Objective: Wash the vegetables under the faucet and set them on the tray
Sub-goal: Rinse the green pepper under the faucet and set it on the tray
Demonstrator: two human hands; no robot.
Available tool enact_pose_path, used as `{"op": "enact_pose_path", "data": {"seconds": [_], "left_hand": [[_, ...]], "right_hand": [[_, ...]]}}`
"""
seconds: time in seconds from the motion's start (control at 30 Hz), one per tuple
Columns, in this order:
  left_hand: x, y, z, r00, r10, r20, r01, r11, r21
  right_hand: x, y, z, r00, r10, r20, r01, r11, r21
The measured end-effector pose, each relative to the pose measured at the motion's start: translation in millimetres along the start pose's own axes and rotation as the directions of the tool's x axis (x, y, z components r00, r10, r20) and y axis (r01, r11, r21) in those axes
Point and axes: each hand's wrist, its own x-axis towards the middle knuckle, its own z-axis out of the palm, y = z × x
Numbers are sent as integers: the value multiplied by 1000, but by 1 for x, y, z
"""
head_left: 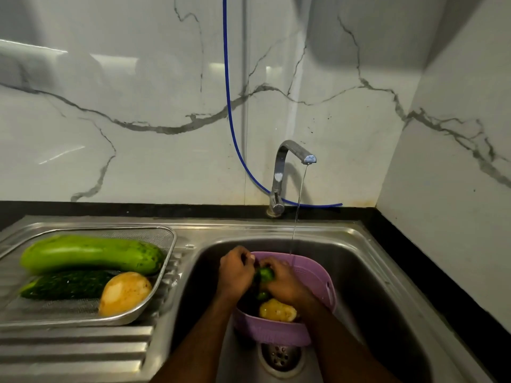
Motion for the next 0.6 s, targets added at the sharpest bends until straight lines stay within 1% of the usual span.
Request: {"op": "enact_pose_path", "data": {"seconds": [0.03, 0.1, 0.17, 0.2, 0.27, 0.37, 0.43, 0.5, 0.53, 0.6], "left_hand": [[0, 3, 1, 1000, -8, 25, 9, 1000, -12], [1, 11, 5, 995, -30, 98, 32, 999, -20], [0, 19, 12, 979, -97, 179, 110, 992, -67], [-2, 22, 16, 965, -136, 225, 169, 976, -138], [-8, 27, 23, 929, -186, 321, 286, 909, -303], [-13, 31, 27, 893, -159, 422, 345, 844, -412], [-12, 33, 25, 881, -151, 449, 388, 774, -501], [-8, 35, 22, 883, -145, 446, 402, 723, -562], [-7, 36, 21, 884, -142, 445, 405, 710, -576], [-6, 36, 23, 875, -144, 463, 424, 689, -587]], "right_hand": [[2, -2, -5, 999, 38, -30, -34, 992, 118], [1, -10, -15, 992, 112, -55, -88, 942, 325], [-1, -14, -25, 978, 206, -44, -162, 870, 466], [-2, -14, -30, 971, 238, -21, -194, 836, 514], [-5, -15, -38, 963, 269, 20, -230, 778, 585], [-9, -16, -49, 953, 299, 44, -245, 681, 690], [-13, -22, -56, 952, 287, 107, -264, 591, 763], [-14, -27, -62, 952, 256, 168, -282, 518, 808], [-15, -28, -64, 953, 244, 179, -282, 503, 817], [-15, -27, -66, 958, 234, 168, -268, 508, 818]]}}
